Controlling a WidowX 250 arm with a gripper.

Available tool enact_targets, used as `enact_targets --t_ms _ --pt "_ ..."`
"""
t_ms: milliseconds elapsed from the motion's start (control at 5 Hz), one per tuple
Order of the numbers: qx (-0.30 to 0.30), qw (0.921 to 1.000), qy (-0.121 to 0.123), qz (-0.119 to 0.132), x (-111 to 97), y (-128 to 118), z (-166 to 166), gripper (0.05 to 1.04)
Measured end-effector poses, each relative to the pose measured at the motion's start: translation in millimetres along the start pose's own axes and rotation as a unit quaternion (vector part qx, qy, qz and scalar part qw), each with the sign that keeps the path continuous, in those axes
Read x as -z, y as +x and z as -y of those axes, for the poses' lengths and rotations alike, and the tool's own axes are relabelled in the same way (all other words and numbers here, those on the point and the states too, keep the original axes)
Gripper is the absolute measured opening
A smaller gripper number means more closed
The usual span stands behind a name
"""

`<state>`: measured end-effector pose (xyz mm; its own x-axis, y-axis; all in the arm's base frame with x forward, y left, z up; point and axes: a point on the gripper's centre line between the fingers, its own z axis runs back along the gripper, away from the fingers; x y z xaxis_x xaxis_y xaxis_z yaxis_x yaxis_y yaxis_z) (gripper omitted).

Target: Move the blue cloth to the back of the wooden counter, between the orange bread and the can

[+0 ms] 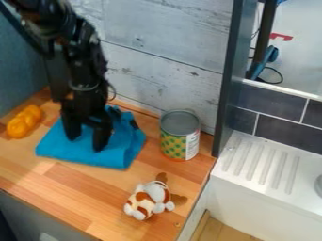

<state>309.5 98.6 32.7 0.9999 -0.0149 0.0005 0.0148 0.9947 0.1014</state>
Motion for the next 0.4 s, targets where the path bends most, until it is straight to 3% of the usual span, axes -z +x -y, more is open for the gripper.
enact_targets --t_ms 200,400 --pt "0.006 0.9994 0.026 0.020 -37 -10 3 1.000" --pt "0.003 0.9996 0.027 0.007 -55 -25 4 1.000"
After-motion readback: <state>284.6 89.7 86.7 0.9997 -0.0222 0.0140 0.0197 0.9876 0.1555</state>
